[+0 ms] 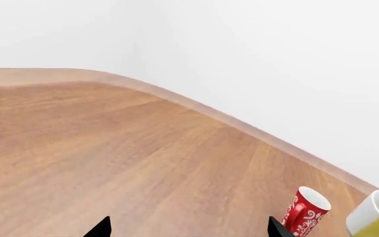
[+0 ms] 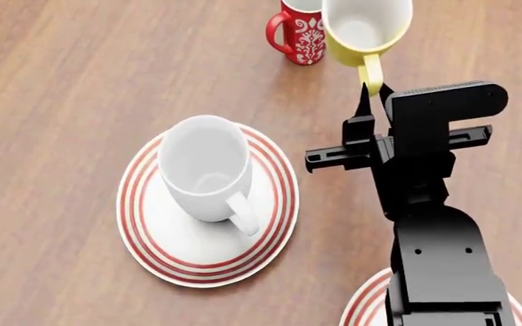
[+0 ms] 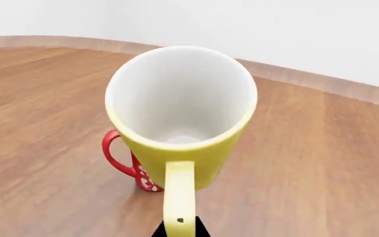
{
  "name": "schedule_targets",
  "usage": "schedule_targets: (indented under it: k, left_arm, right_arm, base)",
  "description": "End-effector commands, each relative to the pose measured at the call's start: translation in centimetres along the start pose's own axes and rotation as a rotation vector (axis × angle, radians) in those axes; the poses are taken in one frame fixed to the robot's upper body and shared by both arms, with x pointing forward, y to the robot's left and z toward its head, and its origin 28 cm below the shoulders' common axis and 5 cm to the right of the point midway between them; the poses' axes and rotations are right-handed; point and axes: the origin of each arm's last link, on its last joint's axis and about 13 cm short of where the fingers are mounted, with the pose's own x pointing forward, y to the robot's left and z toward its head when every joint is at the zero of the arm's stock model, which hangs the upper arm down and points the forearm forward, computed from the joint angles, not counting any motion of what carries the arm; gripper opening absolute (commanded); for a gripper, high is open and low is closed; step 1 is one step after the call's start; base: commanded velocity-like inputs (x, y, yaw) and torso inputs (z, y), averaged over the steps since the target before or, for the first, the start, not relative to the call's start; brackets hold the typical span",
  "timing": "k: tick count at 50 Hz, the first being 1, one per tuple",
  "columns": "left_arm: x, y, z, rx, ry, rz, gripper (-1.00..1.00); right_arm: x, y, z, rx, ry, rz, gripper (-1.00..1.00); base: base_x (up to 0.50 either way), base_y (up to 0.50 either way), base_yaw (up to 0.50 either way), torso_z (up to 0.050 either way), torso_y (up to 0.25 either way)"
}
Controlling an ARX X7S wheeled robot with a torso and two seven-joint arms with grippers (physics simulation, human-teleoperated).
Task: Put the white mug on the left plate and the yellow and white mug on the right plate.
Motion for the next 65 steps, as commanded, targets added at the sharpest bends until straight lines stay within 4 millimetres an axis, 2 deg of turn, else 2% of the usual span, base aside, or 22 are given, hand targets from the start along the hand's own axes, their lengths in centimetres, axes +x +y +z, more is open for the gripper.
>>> schedule_targets:
  k: [1, 4, 6, 10, 21, 41, 51, 65]
  left_arm:
    - [0.4, 0.7, 0.4, 0.007, 0.003, -0.002, 1.0]
    - [1.2, 1.2, 0.4, 0.007, 0.009, 0.001, 1.0]
    - [1.6, 1.4, 0.6, 0.007, 0.005, 0.001, 1.0]
    - [2.2, 1.6, 0.5, 0.006, 0.003, 0.006, 1.0]
    - [2.0, 1.2, 0.6, 0.009, 0.003, 0.001, 1.0]
    - [1.3, 0.5, 0.8, 0.015, 0.002, -0.012, 1.0]
    - [1.2, 0.2, 0.6, 0.02, 0.004, -0.023, 1.0]
    - [0.9, 0.1, 0.8, 0.02, 0.005, -0.019, 1.0]
  right_arm:
    - [-1.7, 0.6, 0.5, 0.014, -0.026, 0.024, -1.0]
    - [-1.6, 1.4, 0.8, 0.002, -0.028, 0.026, -1.0]
    - [-0.4, 1.4, 0.9, 0.004, -0.036, 0.015, -1.0]
    - [-1.2, 1.0, 1.0, 0.004, -0.045, 0.007, -1.0]
    - [-6.2, 0.9, 1.5, 0.015, -0.021, -0.044, -1.0]
    - [-15.2, 1.5, 3.1, -0.034, 0.038, -0.009, -1.0]
    - [-18.6, 1.6, 2.8, -0.021, 0.086, -0.015, -1.0]
    - [-23.2, 2.0, 4.0, -0.01, 0.11, -0.023, -1.0]
  base:
    - [0.0, 0.0, 0.0, 0.0, 0.0]
    - [0.0, 0.0, 0.0, 0.0, 0.0]
    - [0.0, 0.0, 0.0, 0.0, 0.0]
    - [0.0, 0.0, 0.0, 0.0, 0.0]
    - [0.0, 0.0, 0.0, 0.0, 0.0]
    - [0.0, 0.0, 0.0, 0.0, 0.001]
    - [0.0, 0.0, 0.0, 0.0, 0.0]
    - [0.0, 0.0, 0.0, 0.0, 0.0]
